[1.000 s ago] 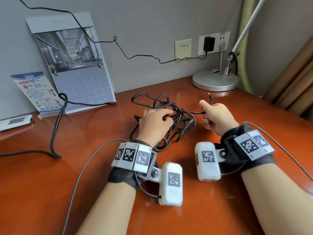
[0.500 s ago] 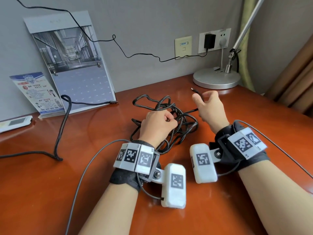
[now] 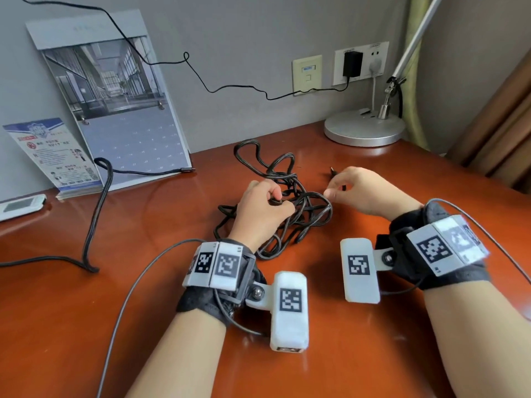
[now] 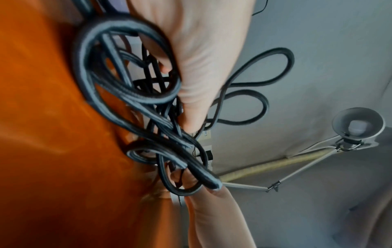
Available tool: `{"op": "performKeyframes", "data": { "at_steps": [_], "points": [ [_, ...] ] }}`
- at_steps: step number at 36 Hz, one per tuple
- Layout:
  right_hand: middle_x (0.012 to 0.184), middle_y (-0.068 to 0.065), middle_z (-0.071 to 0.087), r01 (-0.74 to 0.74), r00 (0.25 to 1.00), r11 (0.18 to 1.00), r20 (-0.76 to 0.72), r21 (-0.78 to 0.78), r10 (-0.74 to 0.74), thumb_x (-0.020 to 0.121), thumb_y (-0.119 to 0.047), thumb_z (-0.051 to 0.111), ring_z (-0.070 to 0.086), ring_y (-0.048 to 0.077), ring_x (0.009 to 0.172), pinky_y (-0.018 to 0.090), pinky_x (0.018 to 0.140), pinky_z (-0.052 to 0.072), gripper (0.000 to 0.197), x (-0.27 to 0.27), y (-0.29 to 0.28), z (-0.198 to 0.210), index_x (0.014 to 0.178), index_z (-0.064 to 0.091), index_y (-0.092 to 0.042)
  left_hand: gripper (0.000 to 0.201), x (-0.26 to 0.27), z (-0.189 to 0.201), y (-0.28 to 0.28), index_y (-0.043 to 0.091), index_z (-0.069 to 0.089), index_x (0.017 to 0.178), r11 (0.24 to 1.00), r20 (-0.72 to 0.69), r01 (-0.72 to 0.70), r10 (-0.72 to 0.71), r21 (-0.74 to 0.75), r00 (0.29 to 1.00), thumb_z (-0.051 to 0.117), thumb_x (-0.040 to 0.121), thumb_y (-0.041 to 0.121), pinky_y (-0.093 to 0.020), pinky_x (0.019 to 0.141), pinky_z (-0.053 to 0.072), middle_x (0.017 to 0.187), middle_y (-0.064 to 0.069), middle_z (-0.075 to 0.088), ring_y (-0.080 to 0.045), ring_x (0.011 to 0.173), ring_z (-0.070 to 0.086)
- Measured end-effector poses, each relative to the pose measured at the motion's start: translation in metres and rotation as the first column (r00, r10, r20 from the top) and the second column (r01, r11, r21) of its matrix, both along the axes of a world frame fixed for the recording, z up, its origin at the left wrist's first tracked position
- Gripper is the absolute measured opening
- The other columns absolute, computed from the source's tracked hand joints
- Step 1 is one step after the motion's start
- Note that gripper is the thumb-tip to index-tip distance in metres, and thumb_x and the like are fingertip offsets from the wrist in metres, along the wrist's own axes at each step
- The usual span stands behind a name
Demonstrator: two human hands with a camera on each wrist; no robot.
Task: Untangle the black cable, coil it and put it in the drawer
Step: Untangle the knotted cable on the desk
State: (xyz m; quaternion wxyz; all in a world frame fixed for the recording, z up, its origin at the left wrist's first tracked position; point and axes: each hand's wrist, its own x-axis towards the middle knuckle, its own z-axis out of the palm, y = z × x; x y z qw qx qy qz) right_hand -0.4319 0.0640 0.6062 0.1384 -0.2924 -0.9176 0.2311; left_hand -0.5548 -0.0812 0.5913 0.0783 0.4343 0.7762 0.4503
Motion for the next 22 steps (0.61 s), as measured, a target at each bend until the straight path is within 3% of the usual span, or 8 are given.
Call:
{"op": "performKeyframes", "data": {
  "at_steps": [3, 7, 9, 10, 14, 17, 20, 22],
  "points": [
    [0.090, 0.003, 0.063, -0.045, 0.998, 0.999, -0.043, -0.019, 0.044, 0.090, -0.026, 0.061, 0.057, 0.016, 0.087, 0.021, 0.073, 0.036, 0.019, -0.007, -0.003, -0.003, 0.095, 0.071, -0.010, 0.030, 0.000, -0.002, 0.001, 0.025, 0.038, 0.071, 0.999, 0.011, 0.032, -0.032, -0.006, 0.999, 0.062, 0.081, 0.011, -0.020, 0.062, 0.030, 0.080, 0.011, 0.032, -0.005, 0.065, 0.034],
    [0.081, -0.001, 0.061, -0.098, 0.992, 0.995, -0.076, 0.010, 0.098, 0.087, -0.022, 0.066, 0.054, 0.013, 0.080, 0.015, 0.068, 0.033, 0.014, -0.020, -0.009, -0.007, 0.088, 0.073, -0.010, 0.027, -0.002, -0.004, 0.000, 0.020, 0.041, 0.088, 1.000, 0.047, 0.023, -0.023, 0.006, 0.999, 0.066, 0.079, 0.014, -0.020, 0.061, 0.031, 0.084, 0.011, 0.032, -0.006, 0.069, 0.035],
    [0.076, -0.005, 0.062, -0.128, 0.982, 0.991, -0.146, -0.034, 0.121, 0.086, -0.017, 0.066, 0.054, 0.011, 0.078, 0.018, 0.073, 0.037, 0.009, -0.025, -0.009, -0.009, 0.078, 0.070, -0.016, 0.033, -0.003, -0.005, -0.001, 0.017, 0.039, 0.099, 1.000, 0.073, -0.005, 0.004, 0.015, 0.997, 0.066, 0.080, 0.014, -0.016, 0.061, 0.033, 0.091, 0.010, 0.033, -0.005, 0.072, 0.036],
    [0.074, -0.007, 0.062, -0.152, 0.974, 0.986, -0.181, -0.074, 0.136, 0.087, -0.013, 0.065, 0.055, 0.010, 0.076, 0.021, 0.078, 0.040, 0.016, -0.026, -0.008, -0.010, 0.073, 0.066, -0.020, 0.037, -0.004, -0.005, -0.001, 0.017, 0.037, 0.101, 1.000, 0.089, -0.018, 0.016, 0.023, 0.996, 0.067, 0.079, 0.014, -0.013, 0.061, 0.035, 0.095, 0.008, 0.032, -0.004, 0.072, 0.037],
    [0.075, -0.005, 0.061, -0.207, 0.962, 0.930, -0.238, -0.303, 0.136, 0.092, -0.003, 0.055, 0.055, 0.009, 0.071, 0.019, 0.075, 0.043, 0.027, -0.024, -0.008, -0.011, 0.073, 0.060, -0.022, 0.043, -0.004, -0.006, -0.002, 0.017, 0.034, 0.103, 0.997, 0.143, -0.054, 0.045, 0.060, 0.989, 0.067, 0.078, 0.009, -0.001, 0.058, 0.037, 0.109, -0.002, 0.037, -0.004, 0.076, 0.041],
    [0.081, -0.009, 0.062, -0.192, 0.960, 0.915, -0.262, -0.355, 0.100, 0.094, -0.010, 0.053, 0.058, 0.010, 0.081, 0.022, 0.084, 0.043, 0.021, -0.024, -0.010, -0.011, 0.078, 0.062, -0.021, 0.040, -0.005, -0.007, -0.004, 0.020, 0.035, 0.102, 0.995, 0.188, -0.066, 0.050, 0.079, 0.981, 0.065, 0.078, 0.007, -0.006, 0.060, 0.039, 0.118, -0.011, 0.048, -0.010, 0.090, 0.049],
    [0.087, -0.011, 0.066, -0.146, 0.962, 0.921, -0.270, -0.361, 0.046, 0.092, -0.018, 0.054, 0.060, 0.009, 0.086, 0.019, 0.082, 0.043, 0.019, -0.023, -0.013, -0.007, 0.081, 0.068, -0.020, 0.036, -0.005, -0.007, -0.005, 0.024, 0.040, 0.101, 0.995, 0.194, -0.068, 0.054, 0.068, 0.979, 0.063, 0.079, 0.007, -0.013, 0.068, 0.038, 0.120, -0.005, 0.050, -0.011, 0.102, 0.051],
    [0.087, -0.004, 0.071, -0.161, 0.957, 0.894, -0.287, -0.418, 0.038, 0.089, -0.024, 0.057, 0.063, 0.011, 0.084, 0.021, 0.082, 0.045, 0.018, -0.022, -0.015, -0.004, 0.078, 0.071, -0.021, 0.032, -0.005, -0.005, -0.006, 0.024, 0.045, 0.100, 0.997, 0.152, -0.053, 0.043, 0.060, 0.987, 0.061, 0.080, 0.005, -0.009, 0.072, 0.037, 0.119, 0.001, 0.046, -0.007, 0.107, 0.049]
  ]
}}
